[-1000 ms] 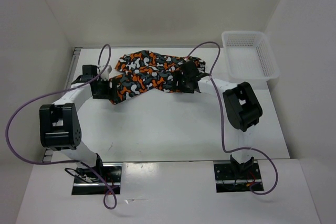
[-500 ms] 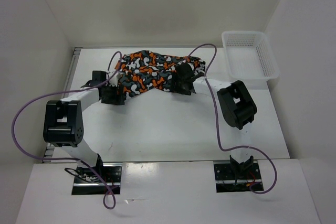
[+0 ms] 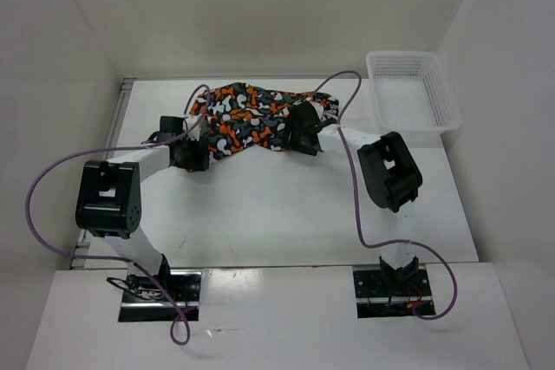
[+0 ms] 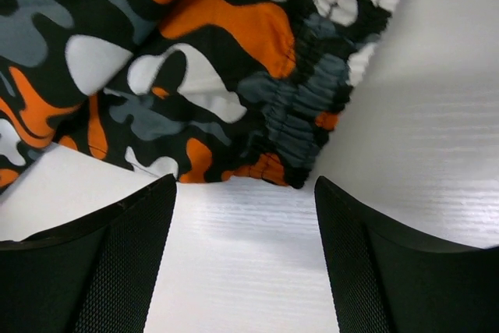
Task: Fold and stack the shorts
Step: Flatten the shorts out
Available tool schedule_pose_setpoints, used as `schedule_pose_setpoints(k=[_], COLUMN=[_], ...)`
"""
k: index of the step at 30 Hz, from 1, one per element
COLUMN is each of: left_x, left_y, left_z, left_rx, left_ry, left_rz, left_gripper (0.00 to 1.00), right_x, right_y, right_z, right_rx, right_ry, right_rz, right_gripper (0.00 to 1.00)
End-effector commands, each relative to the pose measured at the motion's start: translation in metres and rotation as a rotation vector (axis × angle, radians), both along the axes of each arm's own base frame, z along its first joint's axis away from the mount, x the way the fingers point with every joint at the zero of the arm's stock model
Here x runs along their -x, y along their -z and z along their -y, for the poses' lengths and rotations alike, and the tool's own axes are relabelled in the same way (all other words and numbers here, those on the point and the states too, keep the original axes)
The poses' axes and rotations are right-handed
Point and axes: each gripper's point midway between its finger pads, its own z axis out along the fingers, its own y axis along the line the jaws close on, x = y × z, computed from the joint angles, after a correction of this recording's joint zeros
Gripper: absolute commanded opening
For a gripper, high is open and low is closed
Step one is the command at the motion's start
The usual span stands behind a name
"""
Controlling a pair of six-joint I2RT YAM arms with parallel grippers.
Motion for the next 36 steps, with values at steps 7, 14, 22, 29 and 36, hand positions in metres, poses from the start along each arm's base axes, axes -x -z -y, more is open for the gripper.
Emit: schedule_pose_setpoints(k=[7, 14, 22, 29, 36], left_x=[-0.02, -0.042, -0.092, -0.113, -0.075], left_y=[-0.009, -0.1, -0.219, -0.162, -0.105], left_z=[0.018, 0.025, -0.012, -0.031, -0.035], left_rx=[0.001, 0.163, 0.118, 0.045, -0.024], left_ry=[0.047, 0.106, 0.039, -0.039, -0.083], left_rz=[0.052, 0.074, 0.337, 0.277, 0.056], left_gripper=[0.18, 0.0, 0.0, 0.14, 0.72], right_x=[-0.027, -0.028, -0.005, 0.027, 0.039], right_y=[0.023, -0.015, -0.115, -0.147, -0.129], right_z=[0.0, 0.034, 0.092, 0.097, 0.082], right_rx=[-0.079, -0.178, -0.083, -0.087, -0.165], right_ry=[0.01, 0.041, -0.02, -0.143, -0.194], right_rz=[-0.068, -0.016, 0.147, 0.201, 0.149], right_gripper=[0.12, 0.0, 0.0, 0.0, 0.0])
